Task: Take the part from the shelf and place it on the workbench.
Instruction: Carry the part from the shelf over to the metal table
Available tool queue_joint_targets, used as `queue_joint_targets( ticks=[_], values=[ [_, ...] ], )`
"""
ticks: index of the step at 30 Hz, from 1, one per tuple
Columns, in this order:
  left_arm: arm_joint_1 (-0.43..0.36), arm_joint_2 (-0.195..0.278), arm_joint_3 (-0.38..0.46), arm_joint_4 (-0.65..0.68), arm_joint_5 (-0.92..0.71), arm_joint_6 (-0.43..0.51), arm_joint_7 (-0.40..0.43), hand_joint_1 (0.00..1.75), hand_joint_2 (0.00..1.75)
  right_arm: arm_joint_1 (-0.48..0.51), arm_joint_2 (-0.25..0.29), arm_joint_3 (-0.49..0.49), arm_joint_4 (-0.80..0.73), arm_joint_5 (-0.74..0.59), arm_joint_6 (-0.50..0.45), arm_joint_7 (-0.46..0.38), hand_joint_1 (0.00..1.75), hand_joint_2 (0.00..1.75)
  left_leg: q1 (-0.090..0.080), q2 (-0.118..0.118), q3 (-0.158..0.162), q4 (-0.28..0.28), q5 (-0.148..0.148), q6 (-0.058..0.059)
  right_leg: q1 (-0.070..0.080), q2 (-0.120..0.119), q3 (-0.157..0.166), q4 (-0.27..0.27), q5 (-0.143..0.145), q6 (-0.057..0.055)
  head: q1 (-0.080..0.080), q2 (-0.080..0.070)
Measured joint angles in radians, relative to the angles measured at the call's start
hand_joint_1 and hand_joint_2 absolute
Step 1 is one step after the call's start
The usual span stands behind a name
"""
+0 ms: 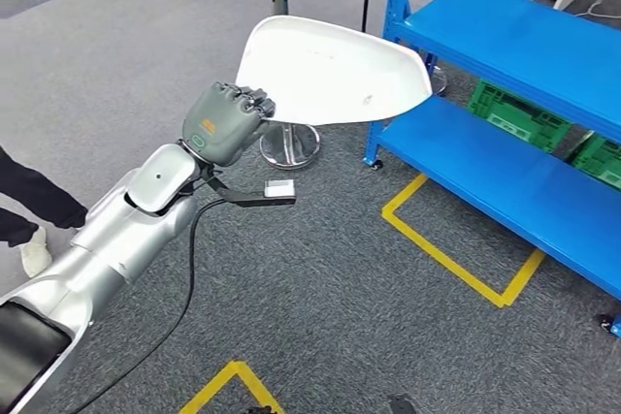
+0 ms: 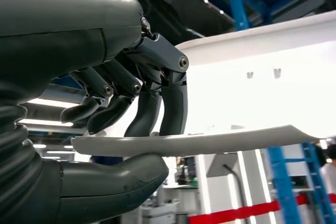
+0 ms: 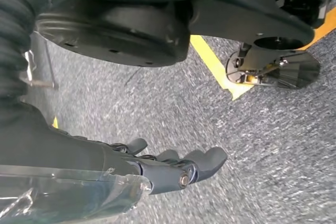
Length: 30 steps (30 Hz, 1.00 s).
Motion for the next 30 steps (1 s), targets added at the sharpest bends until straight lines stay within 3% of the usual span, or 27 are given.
queue_joint_targets(
  ticks=[2,4,7,9,11,12,13,14,16,18,20,22,24,26,28,29,30],
  values=[
    [-0.003,0.0,0.001,0.0,0.0,0.0,0.0,1.75,1.75,0.0,0.0,0.0,0.0,0.0,0.0,0.0,0.0,1.75,-0.003,0.037,0.078,-0.13,0.051,0.003,0.004,-0.021,0.001,0.002,-0.003,0.005,-0.001,0.0],
    [-0.007,-0.001,0.001,0.0,0.0,0.0,0.001,1.75,1.75,0.0,0.0,0.0,0.0,0.0,0.0,0.0,0.0,1.75,-0.008,0.065,0.123,-0.214,0.068,0.015,0.01,-0.039,-0.001,0.004,-0.005,0.014,-0.001,0.0],
    [-0.007,0.002,0.001,0.0,0.0,0.0,0.001,1.75,1.75,-0.001,0.0,0.0,0.0,0.0,0.001,0.0,0.0,1.75,-0.011,0.041,0.121,-0.23,0.07,0.036,0.01,-0.061,-0.001,0.006,-0.01,0.029,-0.001,0.0],
    [-0.007,0.002,0.001,0.0,0.0,0.0,0.002,1.75,1.75,-0.001,0.0,0.0,0.0,0.0,0.001,-0.001,0.0,1.75,-0.007,0.021,0.121,-0.233,0.074,0.049,0.007,-0.025,-0.022,0.059,-0.045,0.037,0.003,0.0],
    [-0.006,0.0,0.001,0.0,0.0,0.0,0.002,1.75,1.75,-0.004,0.0,0.0,0.0,-0.001,0.001,-0.002,0.0,1.75,-0.005,0.001,0.121,-0.233,0.076,0.057,0.006,0.022,-0.076,0.183,-0.108,0.041,0.009,0.0],
    [-0.005,0.0,0.0,0.0,0.0,0.0,0.002,1.75,1.75,-0.007,0.0,0.0,0.0,-0.001,0.002,-0.003,0.0,1.75,-0.006,-0.01,0.121,-0.233,0.076,0.059,0.006,0.031,-0.105,0.246,-0.132,0.042,0.01,0.0],
    [-0.003,0.0,0.0,0.0,-0.001,0.0,0.002,1.75,1.75,-0.011,0.0,0.0,0.0,-0.001,0.002,-0.003,0.0,1.75,-0.006,-0.021,0.121,-0.233,0.077,0.059,0.006,0.035,-0.123,0.283,-0.14,0.042,0.01,0.0],
    [-0.002,0.0,-0.001,0.0,-0.001,0.0,0.002,1.75,1.75,-0.013,0.0,0.0,0.0,-0.001,0.002,-0.002,0.0,1.75,-0.006,-0.034,0.121,-0.233,0.078,0.058,0.006,0.037,-0.124,0.283,-0.129,0.041,0.01,0.0],
    [-0.001,0.0,0.0,0.0,-0.001,0.0,0.002,1.75,1.75,-0.012,0.0,0.0,0.0,0.0,0.001,-0.001,0.0,1.75,-0.005,-0.061,0.122,-0.233,0.08,0.055,0.002,0.052,-0.075,0.176,-0.062,0.039,0.01,0.0],
    [-0.002,0.0,0.0,0.0,-0.001,0.0,0.002,1.75,1.75,-0.007,0.0,0.0,0.0,0.0,0.001,0.0,0.0,1.75,-0.004,-0.086,0.117,-0.23,0.084,0.047,-0.005,0.094,-0.016,0.052,-0.018,0.038,0.009,0.0],
    [-0.003,0.0,0.0,0.0,-0.001,0.0,0.002,1.75,1.75,-0.005,0.001,0.0,0.0,0.0,0.001,0.0,0.0,1.75,0.0,-0.105,0.106,-0.23,0.093,0.034,-0.006,0.116,0.001,0.013,-0.016,0.034,0.009,0.0],
    [-0.002,0.002,0.001,0.0,-0.001,0.0,0.002,1.75,1.75,-0.006,0.002,0.0,0.0,0.0,0.002,0.001,0.0,1.75,0.005,-0.119,0.099,-0.235,0.1,0.021,-0.003,0.1,0.002,0.007,-0.009,0.023,0.009,0.0],
    [-0.004,0.006,0.001,0.0,-0.001,-0.001,0.002,1.75,1.75,-0.006,0.003,0.001,0.0,0.001,0.001,0.001,0.0,1.75,0.002,-0.087,0.082,-0.205,0.077,0.012,-0.004,0.078,0.004,-0.001,-0.001,0.009,0.003,0.0],
    [-0.007,0.007,0.001,0.0,-0.002,-0.001,0.003,1.75,1.75,-0.003,0.004,0.0,0.0,0.002,0.001,0.001,0.0,1.75,-0.001,-0.032,0.03,-0.094,0.015,0.006,-0.001,0.054,0.005,-0.005,0.001,0.002,-0.004,0.0],
    [-0.004,0.007,0.0,0.0,-0.002,-0.002,0.003,1.75,1.75,0.0,0.004,0.0,0.0,0.003,0.0,0.001,0.0,1.75,0.0,-0.011,-0.027,0.027,-0.031,0.002,0.001,0.026,0.004,-0.005,0.0,0.0,-0.005,0.0],
    [-0.003,0.007,0.0,0.0,-0.002,-0.003,0.003,1.75,1.75,0.0,0.004,0.0,0.0,0.004,-0.001,0.001,0.0,1.75,0.001,-0.008,-0.036,0.049,-0.031,0.001,0.001,0.012,0.004,-0.005,0.0,0.0,-0.005,0.0],
    [-0.002,0.007,0.0,0.0,-0.003,-0.003,0.003,1.75,1.75,0.0,0.004,0.0,0.0,0.005,-0.001,0.001,0.0,1.75,0.001,-0.005,-0.025,0.033,-0.014,0.0,0.002,0.0,0.004,-0.005,-0.001,0.0,-0.005,0.0]
  ],
)
